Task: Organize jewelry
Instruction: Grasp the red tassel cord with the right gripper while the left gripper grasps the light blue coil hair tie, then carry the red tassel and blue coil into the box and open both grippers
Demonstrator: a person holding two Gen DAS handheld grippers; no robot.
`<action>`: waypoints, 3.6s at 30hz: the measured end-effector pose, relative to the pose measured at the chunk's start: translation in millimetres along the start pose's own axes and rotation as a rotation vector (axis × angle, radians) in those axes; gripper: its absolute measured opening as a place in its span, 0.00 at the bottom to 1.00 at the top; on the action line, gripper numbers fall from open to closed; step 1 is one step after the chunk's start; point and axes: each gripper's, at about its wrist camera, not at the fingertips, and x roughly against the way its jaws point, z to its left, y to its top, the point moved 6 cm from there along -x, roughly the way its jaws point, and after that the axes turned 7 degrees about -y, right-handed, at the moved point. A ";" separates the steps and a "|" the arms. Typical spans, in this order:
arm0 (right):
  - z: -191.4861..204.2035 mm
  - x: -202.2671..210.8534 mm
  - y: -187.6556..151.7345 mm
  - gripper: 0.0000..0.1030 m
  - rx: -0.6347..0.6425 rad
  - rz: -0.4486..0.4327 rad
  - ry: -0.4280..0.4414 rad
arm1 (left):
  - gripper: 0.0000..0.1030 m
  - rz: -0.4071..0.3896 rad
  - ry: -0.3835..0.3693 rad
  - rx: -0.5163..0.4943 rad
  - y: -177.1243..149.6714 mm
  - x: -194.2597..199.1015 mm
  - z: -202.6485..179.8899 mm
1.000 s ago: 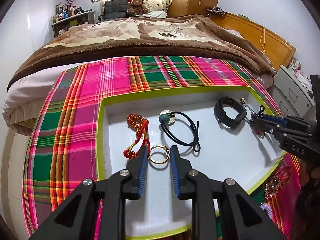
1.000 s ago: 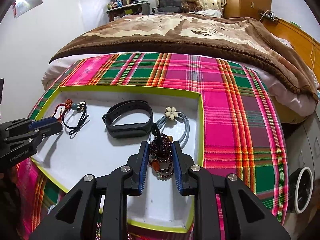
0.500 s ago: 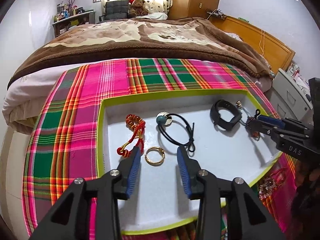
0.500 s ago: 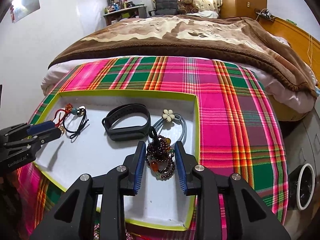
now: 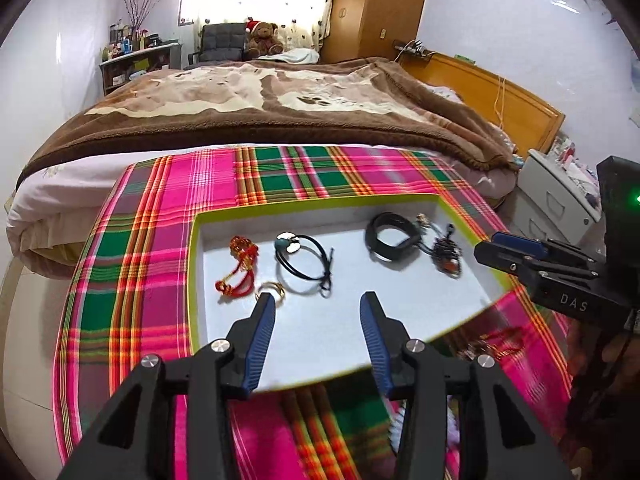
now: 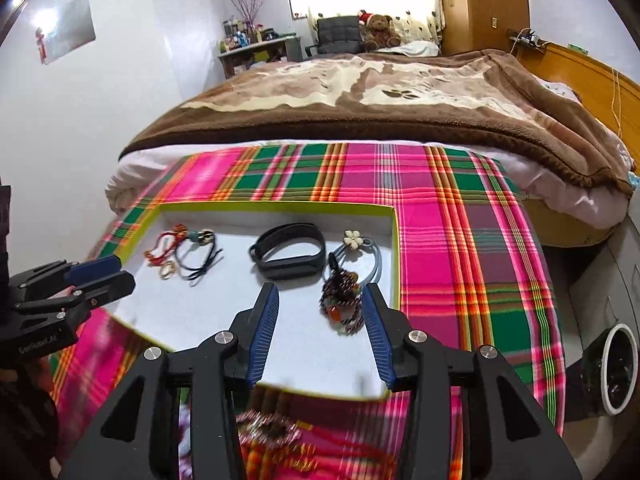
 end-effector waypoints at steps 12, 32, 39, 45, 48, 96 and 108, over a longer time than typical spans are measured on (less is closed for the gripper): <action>7.1 44.6 -45.7 0.43 0.038 -0.011 0.028 | 0.45 -0.017 -0.042 0.012 -37.2 34.8 -22.9; -15.0 36.9 -86.8 0.43 0.162 0.037 0.009 | 0.46 0.010 -0.060 0.050 -73.9 44.7 -33.9; 10.0 27.2 -90.8 0.43 0.250 0.070 0.124 | 0.46 0.024 -0.053 0.054 -76.2 40.4 -35.3; 17.9 12.8 -96.6 0.43 0.288 0.114 0.106 | 0.46 0.035 -0.054 0.057 -77.3 36.0 -36.9; 15.4 12.1 -96.5 0.43 0.268 0.109 0.104 | 0.46 0.040 -0.055 0.057 -78.2 34.3 -36.9; -28.0 76.6 -84.1 0.01 0.003 -0.041 0.081 | 0.11 0.156 0.075 -0.114 -83.8 -12.9 -53.8; -22.0 83.4 -80.7 0.01 0.001 -0.060 0.085 | 0.10 0.082 0.088 -0.090 -70.7 14.3 -46.0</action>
